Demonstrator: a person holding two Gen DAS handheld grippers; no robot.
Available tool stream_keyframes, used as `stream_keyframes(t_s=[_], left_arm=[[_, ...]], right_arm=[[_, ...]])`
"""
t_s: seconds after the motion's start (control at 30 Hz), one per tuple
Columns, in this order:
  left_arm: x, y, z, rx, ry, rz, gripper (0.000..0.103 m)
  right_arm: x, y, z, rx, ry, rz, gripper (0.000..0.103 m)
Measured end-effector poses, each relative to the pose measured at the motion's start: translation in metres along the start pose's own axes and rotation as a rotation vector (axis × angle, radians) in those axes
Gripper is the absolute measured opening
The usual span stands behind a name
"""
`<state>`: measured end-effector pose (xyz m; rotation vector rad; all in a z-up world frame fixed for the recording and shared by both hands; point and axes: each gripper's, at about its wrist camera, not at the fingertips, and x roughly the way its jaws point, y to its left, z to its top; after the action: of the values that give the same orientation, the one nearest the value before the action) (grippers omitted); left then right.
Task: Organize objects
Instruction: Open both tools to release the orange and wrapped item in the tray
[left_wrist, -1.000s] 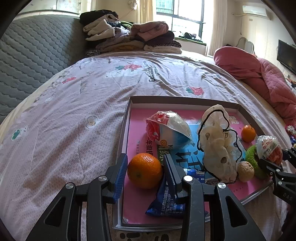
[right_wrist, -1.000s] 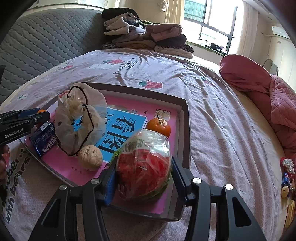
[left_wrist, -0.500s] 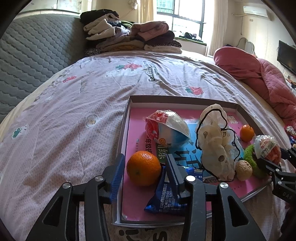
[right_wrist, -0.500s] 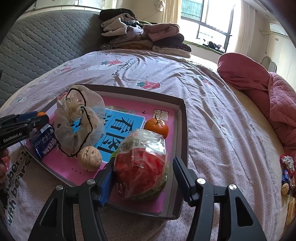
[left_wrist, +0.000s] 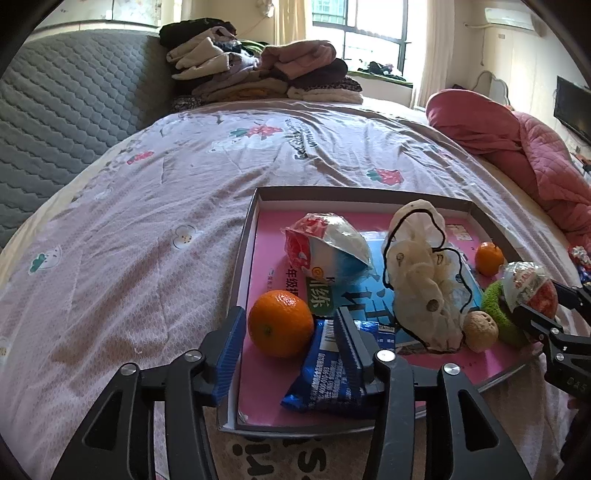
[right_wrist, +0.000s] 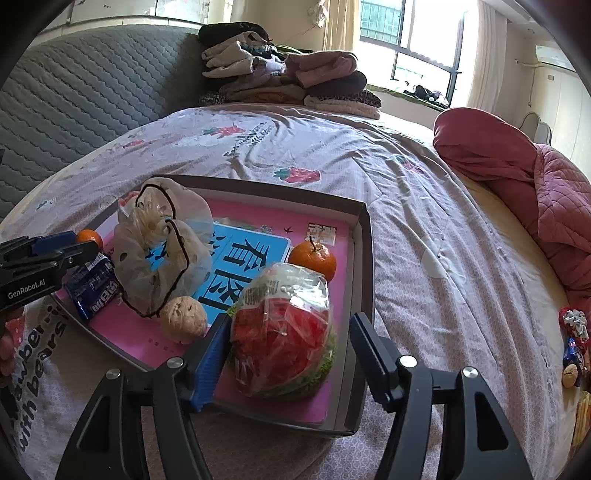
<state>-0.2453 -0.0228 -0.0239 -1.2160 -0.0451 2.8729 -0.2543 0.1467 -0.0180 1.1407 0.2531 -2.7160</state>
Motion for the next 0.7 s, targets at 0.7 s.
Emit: stream_keyframes(t_s=[0.7], left_arm=[[-0.031, -0.002, 0.001, -0.009, -0.05, -0.005, 0.066]], right_arm=[[-0.022, -0.002, 0.006, 0.015, -0.075, 0.002, 0.067]])
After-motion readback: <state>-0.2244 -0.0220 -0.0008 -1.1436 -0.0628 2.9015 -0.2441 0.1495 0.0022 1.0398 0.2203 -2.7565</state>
